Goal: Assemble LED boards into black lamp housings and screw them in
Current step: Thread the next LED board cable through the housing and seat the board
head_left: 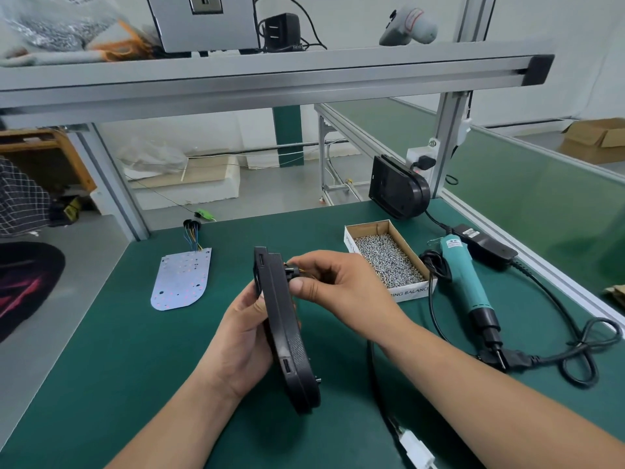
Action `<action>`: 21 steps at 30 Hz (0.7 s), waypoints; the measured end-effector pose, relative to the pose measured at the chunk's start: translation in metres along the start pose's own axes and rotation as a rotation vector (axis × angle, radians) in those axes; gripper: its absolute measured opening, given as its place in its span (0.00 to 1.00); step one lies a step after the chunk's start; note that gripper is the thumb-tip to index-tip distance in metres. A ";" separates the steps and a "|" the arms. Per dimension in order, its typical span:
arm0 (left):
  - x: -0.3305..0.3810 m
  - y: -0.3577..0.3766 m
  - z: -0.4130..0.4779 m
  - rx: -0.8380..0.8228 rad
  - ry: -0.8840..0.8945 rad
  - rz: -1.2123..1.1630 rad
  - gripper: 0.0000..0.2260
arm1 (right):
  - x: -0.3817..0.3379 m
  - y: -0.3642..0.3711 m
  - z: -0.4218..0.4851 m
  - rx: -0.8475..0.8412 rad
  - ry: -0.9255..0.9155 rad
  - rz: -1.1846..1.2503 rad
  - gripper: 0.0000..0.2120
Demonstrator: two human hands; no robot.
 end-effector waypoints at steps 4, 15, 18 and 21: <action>-0.001 -0.003 0.000 0.001 0.033 0.102 0.20 | -0.001 -0.002 0.000 0.026 0.003 -0.026 0.10; 0.013 0.003 -0.002 0.034 0.115 0.115 0.13 | -0.014 0.002 -0.012 0.101 -0.149 -0.190 0.11; 0.014 -0.001 -0.002 0.051 0.124 0.121 0.17 | -0.015 0.006 -0.012 0.081 -0.185 -0.275 0.13; 0.016 -0.004 -0.002 0.064 0.133 0.129 0.20 | -0.013 0.012 -0.009 -0.014 -0.133 -0.256 0.14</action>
Point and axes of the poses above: each hand's wrist, its own z-axis towards the middle knuckle, its own y-axis out of the palm, x = y × z, the point moved 8 cm from there along z, towards the middle knuckle, and after that the axes turned 14 degrees about z, right-handed, at the moved point
